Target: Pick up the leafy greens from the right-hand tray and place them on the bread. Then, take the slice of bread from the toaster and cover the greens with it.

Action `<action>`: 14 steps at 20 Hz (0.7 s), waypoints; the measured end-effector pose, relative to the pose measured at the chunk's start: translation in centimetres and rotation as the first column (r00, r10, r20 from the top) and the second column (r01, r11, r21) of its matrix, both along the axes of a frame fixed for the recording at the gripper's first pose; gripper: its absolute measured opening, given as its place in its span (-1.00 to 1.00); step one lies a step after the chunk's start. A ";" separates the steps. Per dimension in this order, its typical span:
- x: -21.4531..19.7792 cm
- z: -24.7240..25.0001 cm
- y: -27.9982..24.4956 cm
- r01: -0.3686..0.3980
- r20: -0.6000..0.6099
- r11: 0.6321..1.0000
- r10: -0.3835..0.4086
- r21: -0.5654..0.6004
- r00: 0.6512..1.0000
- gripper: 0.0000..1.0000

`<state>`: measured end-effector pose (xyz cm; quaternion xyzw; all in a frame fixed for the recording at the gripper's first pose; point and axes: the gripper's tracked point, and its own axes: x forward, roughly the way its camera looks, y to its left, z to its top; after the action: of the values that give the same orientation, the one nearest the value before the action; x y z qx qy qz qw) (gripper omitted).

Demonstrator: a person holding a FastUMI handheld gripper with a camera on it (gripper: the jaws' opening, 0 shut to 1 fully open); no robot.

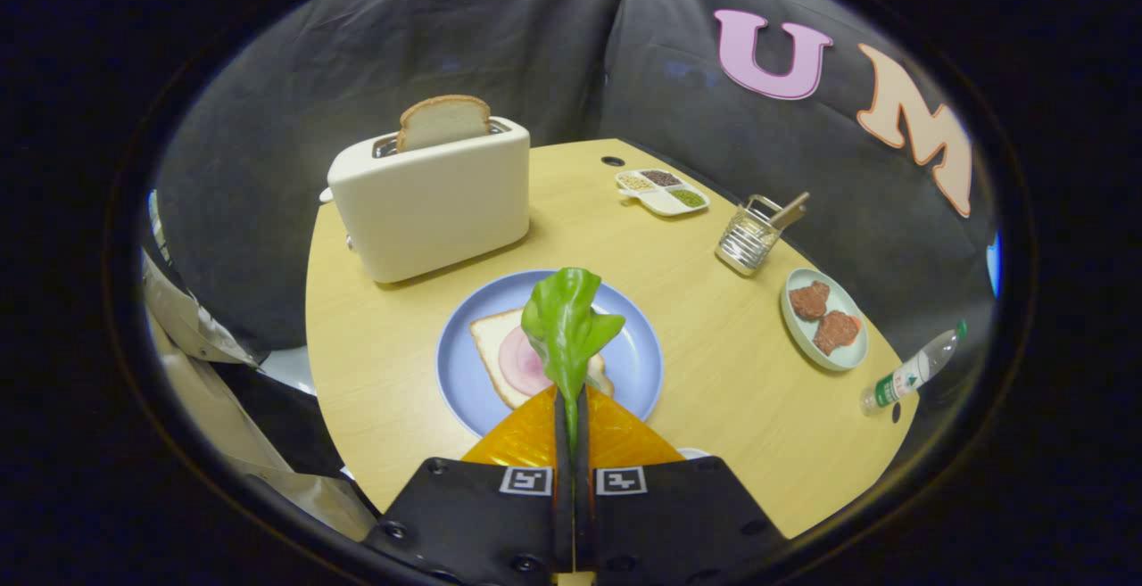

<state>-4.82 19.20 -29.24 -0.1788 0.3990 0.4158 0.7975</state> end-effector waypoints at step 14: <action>-0.9 -3.3 6.1 -0.076 -0.056 0.997 0.076 -0.012 0.996 -0.82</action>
<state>-5.71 25.27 -32.55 -0.1879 0.4167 0.4478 0.7685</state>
